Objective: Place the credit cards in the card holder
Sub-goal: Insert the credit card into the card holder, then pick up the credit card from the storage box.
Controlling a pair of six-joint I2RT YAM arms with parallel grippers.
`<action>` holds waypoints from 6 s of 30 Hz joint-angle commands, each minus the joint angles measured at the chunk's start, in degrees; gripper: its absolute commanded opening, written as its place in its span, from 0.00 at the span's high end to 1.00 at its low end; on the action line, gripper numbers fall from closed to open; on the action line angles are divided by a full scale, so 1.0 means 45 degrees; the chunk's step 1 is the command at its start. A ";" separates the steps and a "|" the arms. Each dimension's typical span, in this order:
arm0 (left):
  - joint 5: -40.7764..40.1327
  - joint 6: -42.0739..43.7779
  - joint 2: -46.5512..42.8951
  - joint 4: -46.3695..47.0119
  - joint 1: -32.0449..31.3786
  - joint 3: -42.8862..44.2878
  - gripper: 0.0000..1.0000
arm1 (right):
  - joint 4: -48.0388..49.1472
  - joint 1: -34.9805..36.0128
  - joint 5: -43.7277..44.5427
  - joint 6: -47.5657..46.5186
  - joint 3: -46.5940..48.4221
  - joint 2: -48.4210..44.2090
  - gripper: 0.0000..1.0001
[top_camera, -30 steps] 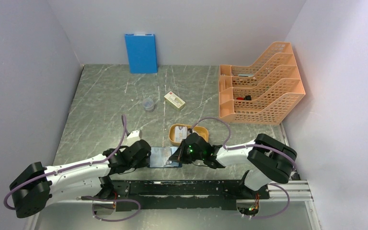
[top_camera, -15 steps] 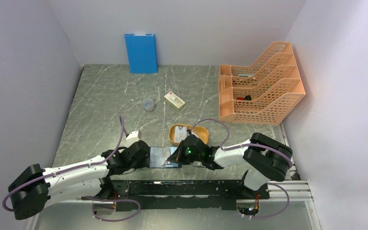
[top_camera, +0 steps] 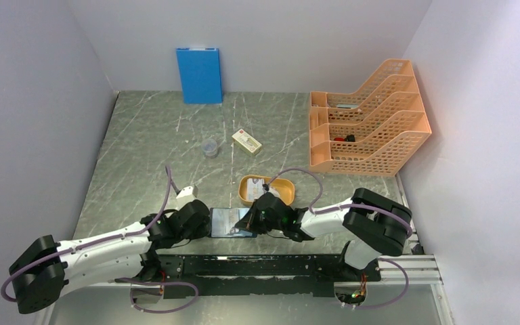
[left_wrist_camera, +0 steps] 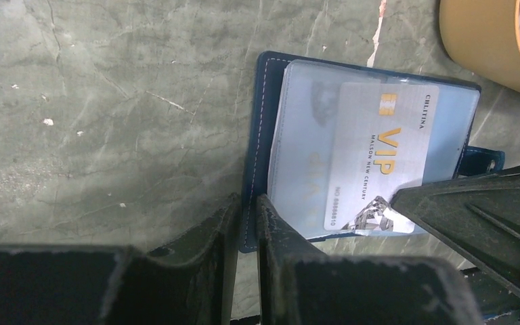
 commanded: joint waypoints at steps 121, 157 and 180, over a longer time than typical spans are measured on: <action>0.0610 0.4229 0.3929 0.0982 0.0362 0.6425 0.29 | -0.5129 -0.5793 -0.2195 -0.7137 0.3109 -0.0285 0.44; 0.0936 0.3652 0.3550 0.0890 0.0483 0.5524 0.33 | -0.3881 -0.6743 -0.4181 -0.6789 0.2052 -0.0315 0.70; 0.0942 0.3579 0.3332 0.0958 0.0493 0.5249 0.33 | -0.4036 -0.7371 -0.4354 -0.6567 0.1057 -0.1914 1.00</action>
